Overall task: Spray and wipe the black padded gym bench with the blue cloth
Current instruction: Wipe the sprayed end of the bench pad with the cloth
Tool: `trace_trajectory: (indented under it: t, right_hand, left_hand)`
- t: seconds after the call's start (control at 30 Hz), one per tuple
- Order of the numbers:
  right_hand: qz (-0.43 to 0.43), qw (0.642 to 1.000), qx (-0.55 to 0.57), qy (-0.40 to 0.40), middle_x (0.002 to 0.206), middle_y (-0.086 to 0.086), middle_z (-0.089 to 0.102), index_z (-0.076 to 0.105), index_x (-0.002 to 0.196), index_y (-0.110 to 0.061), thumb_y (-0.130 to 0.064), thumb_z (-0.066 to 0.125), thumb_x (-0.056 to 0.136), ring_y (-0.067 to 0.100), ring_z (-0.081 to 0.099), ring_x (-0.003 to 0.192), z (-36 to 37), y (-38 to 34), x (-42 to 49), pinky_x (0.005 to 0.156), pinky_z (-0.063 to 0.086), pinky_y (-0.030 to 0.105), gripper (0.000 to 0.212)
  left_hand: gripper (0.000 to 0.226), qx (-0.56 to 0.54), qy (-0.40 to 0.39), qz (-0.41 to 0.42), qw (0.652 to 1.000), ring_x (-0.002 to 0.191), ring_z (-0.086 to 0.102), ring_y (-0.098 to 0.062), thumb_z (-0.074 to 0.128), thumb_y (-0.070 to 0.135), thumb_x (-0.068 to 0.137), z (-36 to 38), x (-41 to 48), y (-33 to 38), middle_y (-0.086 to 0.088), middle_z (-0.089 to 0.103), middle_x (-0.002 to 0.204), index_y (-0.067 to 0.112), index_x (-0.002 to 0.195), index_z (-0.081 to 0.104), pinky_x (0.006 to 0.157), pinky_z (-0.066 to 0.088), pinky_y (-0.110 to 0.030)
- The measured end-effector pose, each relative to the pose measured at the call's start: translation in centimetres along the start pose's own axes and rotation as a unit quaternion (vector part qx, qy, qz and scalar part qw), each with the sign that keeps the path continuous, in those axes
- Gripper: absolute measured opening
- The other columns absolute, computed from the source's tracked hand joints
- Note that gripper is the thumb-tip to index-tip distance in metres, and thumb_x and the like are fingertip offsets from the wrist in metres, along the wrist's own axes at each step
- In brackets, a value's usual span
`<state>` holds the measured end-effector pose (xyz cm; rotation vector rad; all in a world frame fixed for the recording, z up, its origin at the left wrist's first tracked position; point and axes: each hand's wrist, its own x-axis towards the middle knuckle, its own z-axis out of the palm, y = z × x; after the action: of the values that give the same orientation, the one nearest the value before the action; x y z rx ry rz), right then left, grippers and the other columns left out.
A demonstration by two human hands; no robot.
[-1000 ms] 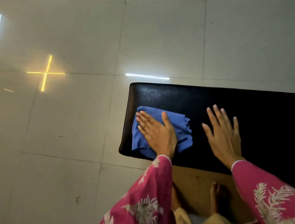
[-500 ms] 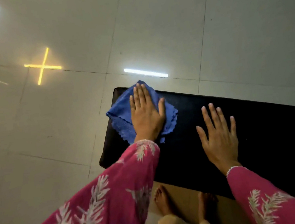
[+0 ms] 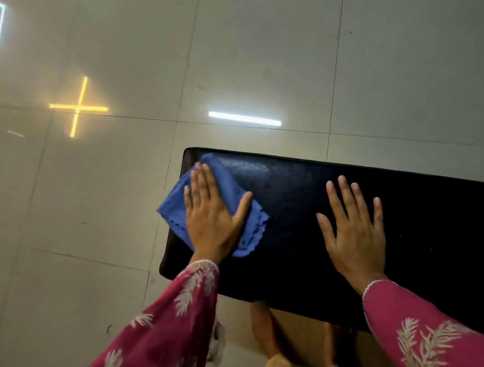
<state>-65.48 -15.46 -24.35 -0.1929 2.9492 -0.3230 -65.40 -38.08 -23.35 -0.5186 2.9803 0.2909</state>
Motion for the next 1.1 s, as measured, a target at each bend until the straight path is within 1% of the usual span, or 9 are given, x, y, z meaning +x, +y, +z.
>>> trace_trajectory:
  t: [0.1, 0.17, 0.37, 0.6, 0.77, 0.83, 0.93, 1.03, 1.1]
  right_hand:
    - [-0.004, 1.000, -0.002, 0.008, 0.151, 0.001, 0.019, 0.019, 0.145, -0.021, -0.050, 0.010, 0.095, 0.017, 0.017, 0.139, 0.1, 0.0, 0.1, 0.112, 0.004, 0.042, 0.059]
    - [-0.007, 1.000, -0.004, 0.015, 0.151, 0.000, 0.019, 0.020, 0.145, -0.021, -0.050, 0.012, 0.095, 0.018, 0.017, 0.139, 0.2, 0.0, 0.1, 0.112, 0.003, 0.042, 0.058]
    - [-0.004, 1.000, -0.002, 0.010, 0.151, 0.003, 0.024, 0.021, 0.145, -0.021, -0.050, 0.011, 0.095, 0.019, 0.018, 0.138, 0.0, 0.0, 0.1, 0.112, 0.005, 0.043, 0.059]
    - [-0.009, 1.000, -0.002, 0.020, 0.152, 0.003, 0.022, 0.019, 0.145, -0.022, -0.050, 0.012, 0.095, 0.019, 0.018, 0.139, 0.1, -0.1, 0.2, 0.113, 0.002, 0.042, 0.058]
    - [-0.002, 1.000, -0.006, 0.023, 0.150, 0.004, 0.029, 0.022, 0.144, -0.021, -0.050, 0.012, 0.095, 0.019, 0.021, 0.137, 0.0, -0.2, 0.2, 0.112, 0.007, 0.043, 0.058]
    - [-0.003, 1.000, -0.003, 0.017, 0.151, 0.004, 0.029, 0.022, 0.144, -0.021, -0.050, 0.013, 0.095, 0.019, 0.022, 0.138, 0.0, -0.2, 0.2, 0.112, 0.007, 0.044, 0.057]
    - [-0.007, 1.000, -0.003, 0.023, 0.152, 0.003, 0.025, 0.021, 0.145, -0.022, -0.050, 0.013, 0.095, 0.019, 0.021, 0.139, 0.1, -0.2, 0.2, 0.113, 0.004, 0.043, 0.058]
    - [-0.009, 1.000, 0.000, 0.027, 0.152, 0.002, 0.023, 0.020, 0.145, -0.022, -0.048, 0.019, 0.094, 0.020, 0.020, 0.139, 0.2, -0.1, 0.1, 0.113, 0.004, 0.043, 0.057]
    - [-0.008, 1.000, 0.006, 0.022, 0.152, 0.002, 0.023, 0.020, 0.145, -0.022, -0.048, 0.019, 0.094, 0.020, 0.020, 0.140, 0.2, -0.2, 0.1, 0.113, 0.004, 0.044, 0.058]
  left_hand:
    - [0.102, -0.047, -0.003, -0.176, 0.983, 0.144, -0.001, -0.023, 0.023, 0.075, 0.081, -0.3, 4.0, 1.4, -0.016, 0.001, 0.156, 0.001, 0.146, -0.001, 0.116, -0.005, -0.035]
    - [0.098, -0.037, -0.021, -0.214, 0.976, 0.144, -0.006, -0.024, 0.023, 0.071, 0.085, 0.1, 5.8, 3.7, -0.017, -0.003, 0.156, 0.000, 0.146, -0.005, 0.116, -0.007, -0.037]
    - [0.091, 0.003, -0.006, 0.074, 0.997, 0.143, 0.002, -0.020, 0.016, 0.070, 0.086, 0.1, -0.6, 1.3, -0.012, 0.008, 0.156, 0.002, 0.147, 0.008, 0.117, -0.003, -0.035]
    - [0.088, -0.065, -0.040, -0.227, 0.971, 0.143, -0.011, -0.026, 0.029, 0.058, 0.090, -0.2, 5.6, 4.9, -0.018, -0.009, 0.155, -0.001, 0.145, -0.008, 0.116, -0.009, -0.040]
    - [0.075, -0.028, -0.006, 0.054, 0.998, 0.144, 0.006, -0.021, 0.017, 0.055, 0.094, 0.8, -2.1, 4.3, -0.014, 0.011, 0.155, 0.002, 0.146, 0.012, 0.117, 0.000, -0.037]
    - [0.076, -0.002, 0.000, 0.107, 0.994, 0.142, 0.010, -0.021, 0.015, 0.058, 0.094, 0.7, -5.0, 0.5, -0.013, 0.016, 0.153, 0.001, 0.145, 0.018, 0.116, 0.006, -0.036]
    - [0.086, -0.021, 0.013, -0.048, 0.999, 0.144, 0.007, -0.023, 0.010, 0.064, 0.090, -0.2, -3.5, -1.9, -0.016, 0.011, 0.154, -0.001, 0.145, 0.012, 0.117, 0.002, -0.036]
    - [0.086, -0.079, -0.005, -0.258, 0.963, 0.144, -0.002, -0.025, 0.013, 0.063, 0.090, -0.2, 0.9, 1.9, -0.020, 0.001, 0.155, -0.003, 0.144, 0.002, 0.116, -0.005, -0.038]
    - [0.077, -0.066, -0.003, -0.226, 0.972, 0.144, 0.004, -0.028, 0.007, 0.054, 0.094, 0.4, 0.6, 4.2, -0.022, 0.008, 0.154, -0.005, 0.144, 0.007, 0.116, -0.003, -0.039]
